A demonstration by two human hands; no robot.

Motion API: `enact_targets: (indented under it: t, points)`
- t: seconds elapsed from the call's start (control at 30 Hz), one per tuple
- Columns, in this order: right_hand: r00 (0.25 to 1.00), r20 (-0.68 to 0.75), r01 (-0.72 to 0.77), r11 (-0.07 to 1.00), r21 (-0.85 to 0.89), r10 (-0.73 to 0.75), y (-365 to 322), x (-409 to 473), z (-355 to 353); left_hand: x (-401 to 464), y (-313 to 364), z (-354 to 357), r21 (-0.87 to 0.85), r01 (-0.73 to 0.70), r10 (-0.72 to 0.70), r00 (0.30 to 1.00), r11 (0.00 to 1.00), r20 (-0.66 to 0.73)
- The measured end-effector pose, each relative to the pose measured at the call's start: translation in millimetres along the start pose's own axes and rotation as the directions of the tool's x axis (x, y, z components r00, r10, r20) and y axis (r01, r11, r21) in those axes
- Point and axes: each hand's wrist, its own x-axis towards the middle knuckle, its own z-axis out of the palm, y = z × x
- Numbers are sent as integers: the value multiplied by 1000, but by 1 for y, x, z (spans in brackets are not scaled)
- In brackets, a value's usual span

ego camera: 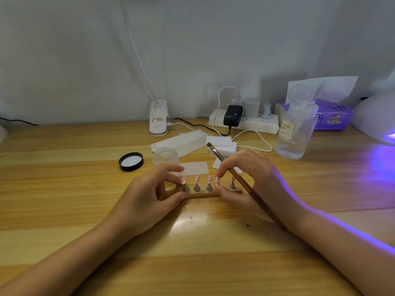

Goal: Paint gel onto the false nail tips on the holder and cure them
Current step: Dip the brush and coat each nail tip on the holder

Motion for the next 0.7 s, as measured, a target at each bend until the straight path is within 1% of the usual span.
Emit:
enact_targets:
  t: [0.13, 0.2, 0.27, 0.37, 0.53, 0.6, 0.7]
  points:
    - [994, -19, -106, 985, 135, 109, -9, 1, 2, -1, 0, 0, 23, -61, 62, 997, 998, -45]
    - [990, -18, -135, 969, 206, 142, -14, 1, 3, -1, 3, -2, 64, -134, 139, 987, 989, -84]
    - [988, -34, -135, 958, 254, 149, -19, 2, 6, -1, 6, -2, 96, -234, 244, 963, 967, -111]
    - [992, -52, -97, 956, 276, 116, -26, 1, 10, -3, 7, -1, 67, -342, 347, 932, 937, -100]
    - [997, -59, -32, 966, 258, 49, -31, 0, 19, -4, 9, -1, 29, -377, 378, 924, 926, -49]
    - [997, -63, -23, 965, 259, 41, -30, 0, 22, -5, 9, -1, 39, -385, 386, 922, 922, -21]
    - [998, -54, -22, 962, 271, 38, -30, 0, 22, -4, 10, -1, 41, -390, 391, 920, 920, -21]
